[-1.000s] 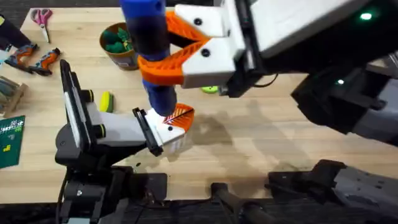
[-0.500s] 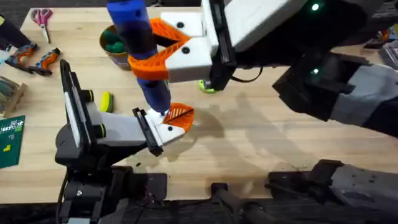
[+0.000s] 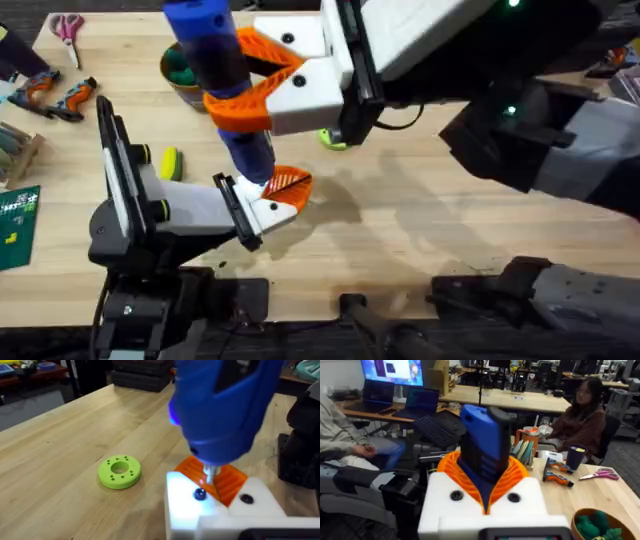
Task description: Pick up the gripper from the table and insert it into the empty holder that is missing its gripper. Then pick up a screw, insert it into the mounting hole, and use the screwdriver to tighten it. Finally, clean up the table by picking up the vegetable and placing it into the bucket.
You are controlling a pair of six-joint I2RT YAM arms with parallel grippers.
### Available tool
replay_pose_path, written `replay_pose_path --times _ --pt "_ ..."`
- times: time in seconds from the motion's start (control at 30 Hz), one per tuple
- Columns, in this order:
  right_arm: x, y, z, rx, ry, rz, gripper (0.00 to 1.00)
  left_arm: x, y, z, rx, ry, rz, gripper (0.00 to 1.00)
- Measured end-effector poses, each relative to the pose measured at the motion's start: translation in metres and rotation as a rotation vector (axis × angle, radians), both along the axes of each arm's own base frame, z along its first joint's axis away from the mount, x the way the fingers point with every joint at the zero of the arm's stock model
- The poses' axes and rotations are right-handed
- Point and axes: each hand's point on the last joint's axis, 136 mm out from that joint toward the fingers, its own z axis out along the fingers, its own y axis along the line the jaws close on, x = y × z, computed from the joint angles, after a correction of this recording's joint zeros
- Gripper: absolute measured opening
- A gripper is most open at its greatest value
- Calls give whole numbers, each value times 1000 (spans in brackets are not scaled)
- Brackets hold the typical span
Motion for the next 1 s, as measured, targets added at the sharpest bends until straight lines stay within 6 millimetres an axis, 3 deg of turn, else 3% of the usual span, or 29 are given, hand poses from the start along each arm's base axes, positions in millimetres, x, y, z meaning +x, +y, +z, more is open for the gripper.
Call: replay_pose_path --times 1.0 --pt "-7 4 -1 3 -42 10 27 0 0 0 0 0 0 4"
